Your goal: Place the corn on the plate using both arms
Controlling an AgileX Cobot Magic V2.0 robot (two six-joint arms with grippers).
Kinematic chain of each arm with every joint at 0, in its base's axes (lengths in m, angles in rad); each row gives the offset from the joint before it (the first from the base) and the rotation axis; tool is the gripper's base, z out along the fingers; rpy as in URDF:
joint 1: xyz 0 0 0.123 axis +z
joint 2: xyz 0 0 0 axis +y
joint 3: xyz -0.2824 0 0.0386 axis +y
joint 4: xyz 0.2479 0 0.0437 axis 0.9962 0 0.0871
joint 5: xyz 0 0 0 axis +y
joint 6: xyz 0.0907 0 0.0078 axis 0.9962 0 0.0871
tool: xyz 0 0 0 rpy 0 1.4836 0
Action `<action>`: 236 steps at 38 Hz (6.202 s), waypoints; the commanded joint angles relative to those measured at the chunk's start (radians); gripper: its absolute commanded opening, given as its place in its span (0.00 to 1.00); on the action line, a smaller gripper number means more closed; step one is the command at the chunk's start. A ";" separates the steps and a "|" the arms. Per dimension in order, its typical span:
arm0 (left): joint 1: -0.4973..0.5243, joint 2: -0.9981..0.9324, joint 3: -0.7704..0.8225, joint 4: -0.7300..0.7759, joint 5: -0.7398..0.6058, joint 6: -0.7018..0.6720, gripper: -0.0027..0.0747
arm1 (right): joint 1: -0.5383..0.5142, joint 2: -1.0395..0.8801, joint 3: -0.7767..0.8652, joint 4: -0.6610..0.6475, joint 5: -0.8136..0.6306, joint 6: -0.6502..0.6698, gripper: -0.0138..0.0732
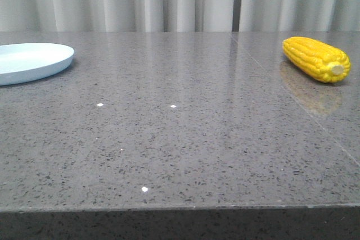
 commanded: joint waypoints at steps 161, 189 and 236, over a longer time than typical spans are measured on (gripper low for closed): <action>0.360 1.690 -1.333 -0.557 0.764 0.440 0.54 | -0.004 0.691 -0.661 -0.109 0.394 -0.049 0.82; 0.329 1.706 -1.335 -0.561 0.784 0.440 0.01 | -0.004 0.691 -0.661 -0.109 0.394 -0.049 0.82; -0.196 1.802 -1.550 -0.572 0.786 0.381 0.01 | -0.004 0.691 -0.661 -0.109 0.415 -0.049 0.82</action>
